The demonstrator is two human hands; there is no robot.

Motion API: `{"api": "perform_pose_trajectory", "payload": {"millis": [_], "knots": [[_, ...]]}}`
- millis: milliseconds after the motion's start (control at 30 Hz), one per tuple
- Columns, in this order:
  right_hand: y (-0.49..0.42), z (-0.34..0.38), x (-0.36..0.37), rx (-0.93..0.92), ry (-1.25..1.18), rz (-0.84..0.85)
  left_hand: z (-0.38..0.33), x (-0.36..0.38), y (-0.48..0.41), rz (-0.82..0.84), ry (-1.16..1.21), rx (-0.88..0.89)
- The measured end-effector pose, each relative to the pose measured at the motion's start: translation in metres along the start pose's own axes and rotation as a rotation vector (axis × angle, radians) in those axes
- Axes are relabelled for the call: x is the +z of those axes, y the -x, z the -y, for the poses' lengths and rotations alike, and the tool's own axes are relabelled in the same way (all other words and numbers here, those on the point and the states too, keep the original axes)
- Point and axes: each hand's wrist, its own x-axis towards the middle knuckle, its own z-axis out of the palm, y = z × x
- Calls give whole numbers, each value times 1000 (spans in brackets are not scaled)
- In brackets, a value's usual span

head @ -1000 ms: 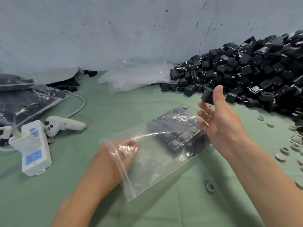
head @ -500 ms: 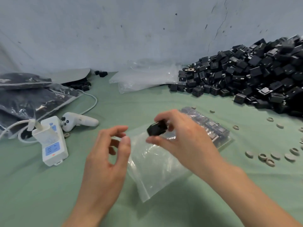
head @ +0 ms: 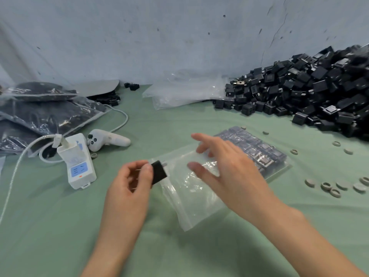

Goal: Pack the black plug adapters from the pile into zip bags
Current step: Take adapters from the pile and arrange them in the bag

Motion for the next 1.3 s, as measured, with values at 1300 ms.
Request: {"api": "perform_pose_trajectory", "payload": {"millis": [1300], "knots": [[41,-89,-12,549,134,-203,26,16,-6,594,-718,412]]}}
